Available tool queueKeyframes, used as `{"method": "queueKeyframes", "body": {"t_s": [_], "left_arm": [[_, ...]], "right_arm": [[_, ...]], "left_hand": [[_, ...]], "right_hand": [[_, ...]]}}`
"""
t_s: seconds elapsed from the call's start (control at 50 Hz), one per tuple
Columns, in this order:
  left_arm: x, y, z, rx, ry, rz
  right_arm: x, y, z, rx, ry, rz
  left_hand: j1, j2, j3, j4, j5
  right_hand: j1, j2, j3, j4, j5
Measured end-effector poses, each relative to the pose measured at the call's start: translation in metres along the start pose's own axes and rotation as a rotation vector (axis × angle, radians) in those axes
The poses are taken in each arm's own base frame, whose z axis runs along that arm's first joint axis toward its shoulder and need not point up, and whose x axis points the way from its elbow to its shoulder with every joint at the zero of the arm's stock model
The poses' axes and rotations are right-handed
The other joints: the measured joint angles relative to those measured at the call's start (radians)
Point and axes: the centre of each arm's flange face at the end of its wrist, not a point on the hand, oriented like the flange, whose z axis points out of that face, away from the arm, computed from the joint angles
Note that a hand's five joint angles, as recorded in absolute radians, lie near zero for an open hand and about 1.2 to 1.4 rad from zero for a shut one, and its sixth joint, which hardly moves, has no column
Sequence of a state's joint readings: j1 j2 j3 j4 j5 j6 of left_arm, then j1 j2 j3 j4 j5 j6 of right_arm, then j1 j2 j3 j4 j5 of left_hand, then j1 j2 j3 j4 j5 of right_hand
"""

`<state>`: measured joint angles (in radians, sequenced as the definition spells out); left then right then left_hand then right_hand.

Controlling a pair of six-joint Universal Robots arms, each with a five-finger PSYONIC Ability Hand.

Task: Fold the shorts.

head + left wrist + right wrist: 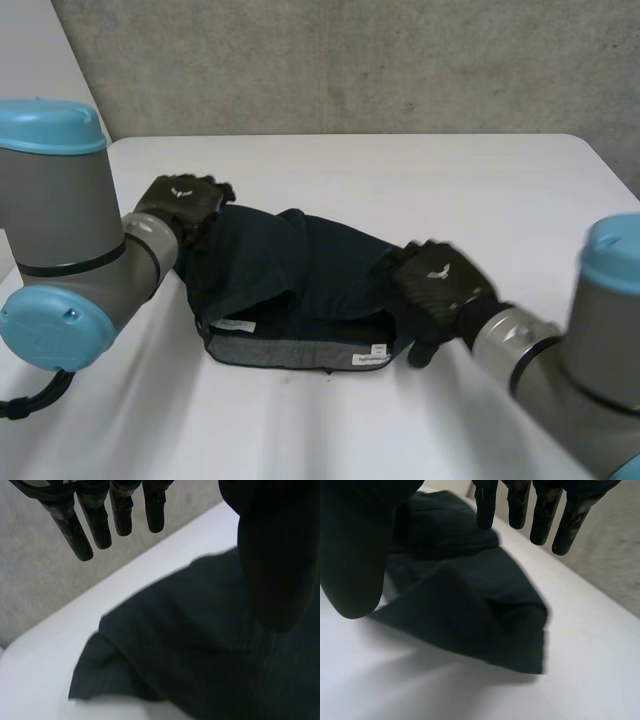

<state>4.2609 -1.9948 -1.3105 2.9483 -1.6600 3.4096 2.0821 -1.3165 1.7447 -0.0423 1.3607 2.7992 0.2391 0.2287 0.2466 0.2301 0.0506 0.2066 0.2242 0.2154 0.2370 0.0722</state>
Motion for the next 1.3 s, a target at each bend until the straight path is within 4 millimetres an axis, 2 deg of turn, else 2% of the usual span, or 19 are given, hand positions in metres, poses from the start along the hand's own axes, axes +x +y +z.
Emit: {"method": "queueKeyframes", "body": {"t_s": [0.08,0.1,0.12,0.14,0.16,0.2,0.28,0.52,0.64,0.68,0.72,0.74,0.78,0.84,0.94,1.04,1.1,1.24,1.3], "left_arm": [[-0.006,0.008,0.006,-0.028,-0.01,-0.005],[-0.007,0.009,0.006,-0.03,-0.012,-0.006],[-0.008,0.01,0.007,-0.032,-0.015,-0.008],[-0.008,0.01,0.007,-0.033,-0.016,-0.009],[-0.009,0.01,0.007,-0.032,-0.018,-0.011],[-0.009,0.009,0.007,-0.031,-0.02,-0.012],[-0.012,0.007,0.002,-0.023,-0.027,-0.017],[-0.015,0.011,-0.007,-0.025,-0.035,-0.021],[-0.017,0.014,-0.006,-0.033,-0.039,-0.023],[-0.017,0.015,-0.005,-0.035,-0.038,-0.022],[-0.017,0.016,-0.005,-0.037,-0.037,-0.021],[-0.016,0.016,-0.005,-0.037,-0.037,-0.02],[-0.016,0.016,-0.005,-0.037,-0.035,-0.018],[-0.015,0.016,-0.003,-0.024,-0.037,-0.015],[-0.02,0.012,0.003,0.021,-0.06,-0.017],[-0.039,0.011,0.018,0.067,-0.113,-0.032],[-0.049,0.014,0.026,0.071,-0.124,-0.042],[-0.061,0.028,0.038,0.045,-0.102,-0.064],[-0.062,0.031,0.038,0.035,-0.098,-0.068]], "right_arm": [[-0.014,0.013,0.014,-0.016,0.005,-0.025],[-0.014,0.013,0.014,-0.017,0.007,-0.026],[-0.014,0.017,0.022,-0.018,0.041,-0.039],[-0.013,0.018,0.025,-0.018,0.057,-0.044],[-0.01,0.019,0.03,-0.015,0.088,-0.052],[-0.005,0.018,0.035,-0.008,0.123,-0.063],[0.029,0.008,0.049,0.026,0.277,-0.118],[0.18,0.003,0.07,-0.035,0.64,-0.35],[0.223,0.004,0.071,-0.056,0.735,-0.377],[0.228,0.003,0.07,-0.059,0.745,-0.373],[0.228,0.003,0.069,-0.062,0.745,-0.367],[0.226,0.004,0.069,-0.067,0.739,-0.362],[0.22,0.005,0.067,-0.078,0.72,-0.348],[0.186,-0.002,0.06,-0.072,0.633,-0.299],[0.118,-0.025,0.044,0.003,0.465,-0.182],[0.04,-0.041,0.027,0.088,0.222,-0.008],[0.01,-0.045,0.023,0.108,0.111,0.051],[-0.046,-0.043,0.036,0.114,-0.084,0.093],[-0.057,-0.038,0.044,0.104,-0.111,0.091]], "left_hand": [[0.0,0.0,0.0,0.0,0.0],[0.0,0.0,0.0,0.0,0.0],[0.0,0.0,0.0,0.0,0.0],[0.0,0.0,0.0,0.0,0.0],[0.0,0.0,0.0,0.0,0.0],[0.0,0.0,0.0,0.0,0.0],[0.0,0.0,0.0,0.0,0.0],[0.0,0.0,0.0,0.0,0.0],[0.0,0.0,0.0,0.0,0.0],[0.0,0.0,0.0,0.0,0.0],[0.0,0.0,0.0,0.0,0.0],[0.0,-0.002,-0.006,-0.003,0.0],[0.0,-0.005,-0.014,-0.008,0.0],[0.0,-0.007,-0.014,-0.008,0.0],[0.0,-0.008,-0.014,-0.008,0.0],[0.0,-0.008,-0.014,-0.008,0.0],[0.0,-0.008,-0.014,-0.008,0.0],[0.0,-0.008,-0.014,-0.008,0.0],[0.0,-0.008,-0.014,-0.008,0.0]], "right_hand": [[0.337,0.388,0.391,0.351,0.325],[0.337,0.388,0.391,0.351,0.325],[0.562,0.633,0.605,0.584,0.543],[0.562,0.633,0.605,0.584,0.543],[0.736,0.895,0.888,0.864,0.816],[0.772,0.941,0.939,0.929,0.882],[0.774,0.946,0.96,0.95,0.892],[0.791,0.946,0.96,0.951,0.913],[0.78,0.932,0.944,0.93,0.9],[0.694,0.836,0.866,0.85,0.828],[0.28,0.388,0.407,0.391,0.388],[0.28,0.388,0.407,0.391,0.388],[0.05,0.075,0.091,0.083,0.088],[0.0,-0.001,-0.001,-0.001,0.002],[0.0,-0.001,-0.001,-0.001,0.002],[0.0,-0.001,-0.001,-0.001,0.002],[0.0,-0.001,-0.001,-0.001,0.002],[0.0,-0.001,-0.001,-0.001,0.002],[0.0,-0.002,-0.001,-0.001,0.002]]}}
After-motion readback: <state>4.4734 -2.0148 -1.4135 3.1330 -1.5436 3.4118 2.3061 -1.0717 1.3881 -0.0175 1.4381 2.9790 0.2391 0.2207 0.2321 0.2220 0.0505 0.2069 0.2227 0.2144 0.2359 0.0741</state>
